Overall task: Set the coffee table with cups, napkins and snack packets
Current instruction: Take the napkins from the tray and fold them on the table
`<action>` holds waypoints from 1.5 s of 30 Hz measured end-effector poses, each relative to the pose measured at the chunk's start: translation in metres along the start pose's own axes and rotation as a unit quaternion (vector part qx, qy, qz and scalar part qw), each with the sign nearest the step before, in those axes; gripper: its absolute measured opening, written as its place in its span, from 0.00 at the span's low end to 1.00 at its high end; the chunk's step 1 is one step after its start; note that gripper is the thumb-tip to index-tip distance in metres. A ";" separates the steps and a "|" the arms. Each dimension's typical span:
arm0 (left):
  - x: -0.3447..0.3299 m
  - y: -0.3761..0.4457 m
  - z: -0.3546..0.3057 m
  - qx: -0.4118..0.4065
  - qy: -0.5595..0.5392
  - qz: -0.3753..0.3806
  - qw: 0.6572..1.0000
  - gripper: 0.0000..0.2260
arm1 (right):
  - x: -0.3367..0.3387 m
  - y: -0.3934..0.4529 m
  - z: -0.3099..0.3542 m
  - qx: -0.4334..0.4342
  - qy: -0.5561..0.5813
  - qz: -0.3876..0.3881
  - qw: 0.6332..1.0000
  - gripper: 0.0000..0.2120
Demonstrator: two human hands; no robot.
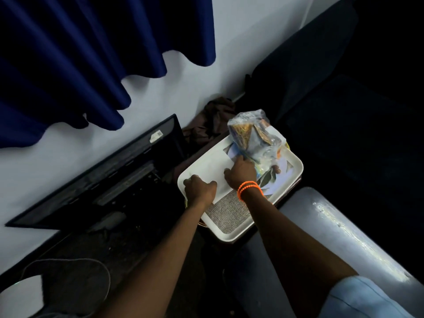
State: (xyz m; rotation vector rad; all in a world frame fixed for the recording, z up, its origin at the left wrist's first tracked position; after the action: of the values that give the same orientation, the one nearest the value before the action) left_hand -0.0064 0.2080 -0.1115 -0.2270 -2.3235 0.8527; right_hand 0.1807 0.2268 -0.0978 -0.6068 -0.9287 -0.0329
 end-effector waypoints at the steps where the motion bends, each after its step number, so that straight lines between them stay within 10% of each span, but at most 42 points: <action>1: 0.000 0.002 0.001 0.004 0.001 0.003 1.000 0.28 | -0.002 0.004 -0.002 -0.018 0.021 0.008 1.000 0.28; 9: 0.002 0.008 0.008 0.003 -0.007 0.013 1.000 0.30 | -0.015 0.018 -0.021 -0.090 0.300 0.063 0.948 0.15; 19: 0.003 0.009 0.005 -0.029 -0.099 0.008 0.995 0.35 | 0.009 -0.005 -0.008 0.041 0.282 0.120 0.951 0.09; 28: -0.023 -0.003 -0.027 -0.184 -0.390 0.312 0.847 0.26 | 0.023 -0.040 -0.017 0.164 0.517 0.218 0.812 0.15; 38: -0.022 -0.009 -0.032 -0.245 -0.241 0.172 0.923 0.14 | 0.013 -0.045 -0.053 0.144 0.324 0.078 0.932 0.11; 45: -0.022 -0.013 -0.025 -0.211 -0.143 0.092 0.963 0.10 | 0.022 -0.056 -0.071 0.113 0.310 0.011 0.944 0.12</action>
State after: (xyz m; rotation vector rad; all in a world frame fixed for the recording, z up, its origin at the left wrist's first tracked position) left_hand 0.0271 0.2034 -0.1002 -0.5404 -2.7755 0.4869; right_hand 0.2312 0.1495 -0.0869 -0.3544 -0.3063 -0.0898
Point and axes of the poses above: each hand's wrist, its own y-axis towards the middle knuckle, its own x-axis out of the back of the hand, z = x × y, the point moved 10 cm from there along y, towards the middle knuckle, and after that the axes turned 10 degrees about z, right-handed, at the moved point
